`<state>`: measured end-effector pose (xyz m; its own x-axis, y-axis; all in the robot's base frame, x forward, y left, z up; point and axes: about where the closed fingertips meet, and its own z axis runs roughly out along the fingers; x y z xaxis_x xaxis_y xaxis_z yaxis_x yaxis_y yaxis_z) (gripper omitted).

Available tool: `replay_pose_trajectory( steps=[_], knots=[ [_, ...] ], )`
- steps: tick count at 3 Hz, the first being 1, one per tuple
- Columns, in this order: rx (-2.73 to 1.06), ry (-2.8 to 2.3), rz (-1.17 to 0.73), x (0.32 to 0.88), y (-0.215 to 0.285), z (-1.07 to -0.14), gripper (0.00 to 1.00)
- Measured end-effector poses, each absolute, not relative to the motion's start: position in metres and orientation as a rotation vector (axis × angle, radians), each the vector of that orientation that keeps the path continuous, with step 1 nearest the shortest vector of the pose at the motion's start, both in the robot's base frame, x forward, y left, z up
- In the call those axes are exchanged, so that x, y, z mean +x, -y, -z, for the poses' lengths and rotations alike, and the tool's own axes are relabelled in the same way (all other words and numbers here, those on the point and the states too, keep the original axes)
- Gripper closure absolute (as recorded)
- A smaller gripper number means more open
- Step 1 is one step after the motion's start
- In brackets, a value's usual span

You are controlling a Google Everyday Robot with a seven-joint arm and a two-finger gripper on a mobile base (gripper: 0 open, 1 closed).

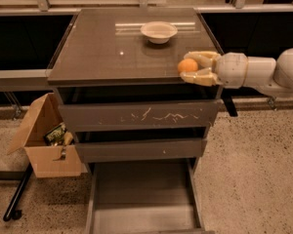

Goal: Pick orange from bottom drawer and place on counter

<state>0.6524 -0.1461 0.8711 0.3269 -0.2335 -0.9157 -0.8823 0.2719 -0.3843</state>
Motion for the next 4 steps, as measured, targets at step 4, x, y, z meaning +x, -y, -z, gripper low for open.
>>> replay_pose_trajectory(
  steps=[4],
  knots=[
    [-1.224,-1.245,-0.614,0.725,0.143,-0.882,1.00]
  ],
)
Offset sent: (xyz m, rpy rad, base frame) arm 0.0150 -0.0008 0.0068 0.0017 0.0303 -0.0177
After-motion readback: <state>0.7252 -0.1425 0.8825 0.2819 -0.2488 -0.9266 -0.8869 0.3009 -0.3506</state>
